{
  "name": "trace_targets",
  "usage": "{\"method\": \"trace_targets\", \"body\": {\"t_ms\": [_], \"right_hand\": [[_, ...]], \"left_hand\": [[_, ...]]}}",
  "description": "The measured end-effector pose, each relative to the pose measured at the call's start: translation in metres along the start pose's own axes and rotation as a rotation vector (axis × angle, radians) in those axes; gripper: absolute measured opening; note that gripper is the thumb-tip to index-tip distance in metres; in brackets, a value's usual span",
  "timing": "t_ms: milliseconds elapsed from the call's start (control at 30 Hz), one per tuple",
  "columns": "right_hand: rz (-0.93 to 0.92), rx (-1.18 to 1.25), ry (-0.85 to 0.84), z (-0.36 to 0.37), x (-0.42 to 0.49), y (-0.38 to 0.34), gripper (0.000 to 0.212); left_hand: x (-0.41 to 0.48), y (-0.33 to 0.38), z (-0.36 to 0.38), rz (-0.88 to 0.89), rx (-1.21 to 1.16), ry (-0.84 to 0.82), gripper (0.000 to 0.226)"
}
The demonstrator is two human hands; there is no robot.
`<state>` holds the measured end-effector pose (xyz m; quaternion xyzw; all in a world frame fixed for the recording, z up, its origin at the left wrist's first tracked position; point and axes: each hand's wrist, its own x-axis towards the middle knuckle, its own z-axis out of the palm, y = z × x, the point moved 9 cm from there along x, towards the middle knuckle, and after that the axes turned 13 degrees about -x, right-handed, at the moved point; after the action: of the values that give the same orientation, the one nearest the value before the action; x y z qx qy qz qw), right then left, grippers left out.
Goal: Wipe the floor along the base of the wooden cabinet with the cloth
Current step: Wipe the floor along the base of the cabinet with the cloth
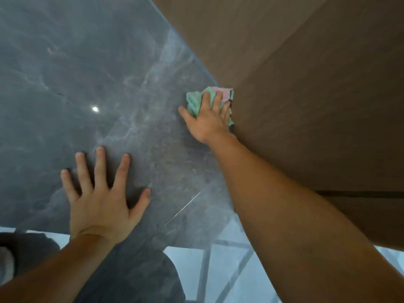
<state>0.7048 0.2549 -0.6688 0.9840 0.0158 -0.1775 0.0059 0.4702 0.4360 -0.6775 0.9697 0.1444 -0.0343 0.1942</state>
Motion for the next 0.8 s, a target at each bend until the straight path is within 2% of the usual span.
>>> {"method": "trace_targets", "body": {"t_ms": [100, 200, 333, 433, 567, 800], "right_hand": [[-0.052, -0.04, 0.02, -0.007, -0.014, 0.007, 0.085], [-0.124, -0.033, 0.07, 0.013, -0.086, 0.021, 0.077], [-0.146, 0.007, -0.048, 0.066, -0.216, 0.053, 0.082], [-0.114, -0.024, -0.112, 0.09, -0.265, 0.062, 0.085], [-0.11, -0.021, -0.14, 0.079, -0.233, 0.054, 0.081], [-0.076, -0.086, -0.045, 0.036, -0.118, 0.031, 0.074]], "left_hand": [[0.001, -0.001, -0.001, 0.011, 0.015, -0.007, 0.09], [0.0, -0.002, -0.001, 0.015, 0.008, 0.011, 0.089], [0.001, -0.003, 0.001, 0.031, 0.017, 0.016, 0.09], [0.002, -0.002, 0.004, 0.029, 0.032, 0.01, 0.091], [0.002, -0.003, 0.003, 0.017, 0.03, -0.003, 0.091], [0.001, -0.002, 0.0, -0.004, 0.036, -0.024, 0.09]]}}
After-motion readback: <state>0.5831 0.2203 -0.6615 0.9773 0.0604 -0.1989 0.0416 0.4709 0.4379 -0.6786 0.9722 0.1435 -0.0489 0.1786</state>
